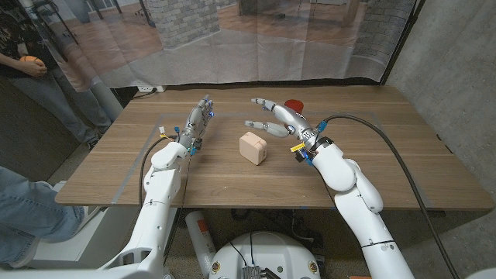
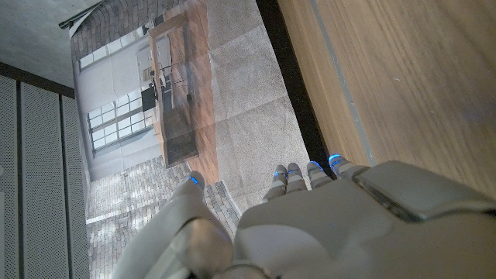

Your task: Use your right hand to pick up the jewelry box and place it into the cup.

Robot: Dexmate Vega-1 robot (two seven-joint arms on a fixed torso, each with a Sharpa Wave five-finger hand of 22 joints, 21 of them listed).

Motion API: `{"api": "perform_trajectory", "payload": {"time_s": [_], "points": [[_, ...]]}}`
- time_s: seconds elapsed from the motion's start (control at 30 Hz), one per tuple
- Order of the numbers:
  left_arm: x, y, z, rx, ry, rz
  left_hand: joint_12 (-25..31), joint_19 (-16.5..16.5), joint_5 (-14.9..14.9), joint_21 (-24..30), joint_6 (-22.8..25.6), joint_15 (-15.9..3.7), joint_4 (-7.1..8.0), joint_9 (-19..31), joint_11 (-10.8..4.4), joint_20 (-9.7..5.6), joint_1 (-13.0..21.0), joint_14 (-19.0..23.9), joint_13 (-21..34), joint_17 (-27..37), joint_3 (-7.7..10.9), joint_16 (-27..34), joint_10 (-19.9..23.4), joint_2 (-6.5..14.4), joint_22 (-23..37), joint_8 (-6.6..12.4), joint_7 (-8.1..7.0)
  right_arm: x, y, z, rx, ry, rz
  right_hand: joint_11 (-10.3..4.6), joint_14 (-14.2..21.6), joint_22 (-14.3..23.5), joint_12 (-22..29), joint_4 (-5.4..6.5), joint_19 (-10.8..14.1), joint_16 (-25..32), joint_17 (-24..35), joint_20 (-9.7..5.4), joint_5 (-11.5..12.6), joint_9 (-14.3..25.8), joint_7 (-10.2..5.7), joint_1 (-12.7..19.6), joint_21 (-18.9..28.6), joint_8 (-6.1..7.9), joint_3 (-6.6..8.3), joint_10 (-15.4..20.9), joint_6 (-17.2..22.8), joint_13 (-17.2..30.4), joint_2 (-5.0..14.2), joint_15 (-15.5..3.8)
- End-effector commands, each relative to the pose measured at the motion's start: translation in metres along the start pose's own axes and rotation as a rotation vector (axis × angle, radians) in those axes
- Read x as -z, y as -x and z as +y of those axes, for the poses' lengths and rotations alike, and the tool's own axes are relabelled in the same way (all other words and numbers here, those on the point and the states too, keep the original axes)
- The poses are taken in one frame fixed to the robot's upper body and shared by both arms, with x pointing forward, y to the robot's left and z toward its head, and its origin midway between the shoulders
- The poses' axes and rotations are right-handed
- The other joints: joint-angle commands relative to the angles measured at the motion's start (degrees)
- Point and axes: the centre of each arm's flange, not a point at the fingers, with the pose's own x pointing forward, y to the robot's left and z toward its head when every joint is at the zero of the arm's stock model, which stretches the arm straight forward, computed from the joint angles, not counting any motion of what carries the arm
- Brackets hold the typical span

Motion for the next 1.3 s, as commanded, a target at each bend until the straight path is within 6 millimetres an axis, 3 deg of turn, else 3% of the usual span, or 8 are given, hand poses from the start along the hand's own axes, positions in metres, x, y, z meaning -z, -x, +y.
{"api": "perform_trajectory", "payload": {"time_s": [0.03, 0.47, 1.2, 1.3], "points": [[-0.001, 0.002, 0.002, -0.007, -0.007, 0.005, 0.0, -2.18, 0.38, -0.18, -0.14, -0.42, -0.11, 0.17, -0.24, 0.1, 0.67, -0.1, 0.18, 0.16, -0.27, -0.12, -0.3, 0.21, 0.21, 0.02, -0.55, -0.006, -0.005, 0.007, -0.023, 0.068, 0.025, 0.66, 0.16, 0.19, 0.07, 0.29, 0.48, 0.25, 0.04, 0.98, 0.34, 0.15, 0.19, 0.91, -0.1, 0.17, 0.31, -0.15, -0.55, 0.34, -0.13, 0.55], [-0.001, 0.003, 0.005, -0.014, -0.006, 0.003, 0.03, -2.16, 0.37, -0.15, -0.03, -0.35, -0.19, 0.17, -0.17, 0.27, 0.86, 0.06, 0.19, 0.15, -0.29, -0.06, -0.2, 0.3, 0.22, 0.06, -0.35, -0.009, -0.011, 0.015, -0.062, 0.101, 0.051, 0.95, -0.02, 0.23, -0.02, 0.58, 0.82, 0.15, 0.08, 2.27, 0.75, 0.16, 0.16, 1.46, -0.15, -0.31, 0.1, -0.57, -2.12, 0.34, -0.72, 1.73], [-0.002, 0.003, 0.008, -0.02, -0.008, 0.005, 0.04, -2.19, 0.36, -0.15, 0.37, -0.29, -0.31, 0.16, -0.1, 0.39, 1.11, 0.12, 0.19, 0.15, -0.37, -0.06, -0.13, 0.41, 0.22, 0.18, -0.53, -0.009, -0.022, 0.026, -0.075, 0.132, 0.091, 0.95, -0.88, 0.28, -0.54, 1.17, 1.23, -0.13, 0.13, 6.61, 1.48, 0.21, -0.1, 1.88, -0.31, -0.74, -0.56, -2.69, -5.31, 0.36, -1.7, 2.9], [-0.002, 0.004, 0.009, -0.022, -0.008, 0.003, 0.05, -2.18, 0.36, -0.14, 0.43, -0.24, -0.32, 0.16, -0.16, 0.42, 1.15, 0.15, 0.19, 0.15, -0.38, -0.05, -0.09, 0.42, 0.22, 0.19, -0.44, -0.009, -0.022, 0.027, -0.077, 0.134, 0.097, 0.84, -1.19, 0.29, -0.62, 1.3, 1.22, -0.16, 0.14, 7.65, 1.71, 0.22, -0.29, 2.0, -0.4, -1.06, -0.71, -3.28, -7.11, 0.37, -1.85, 2.99]]}}
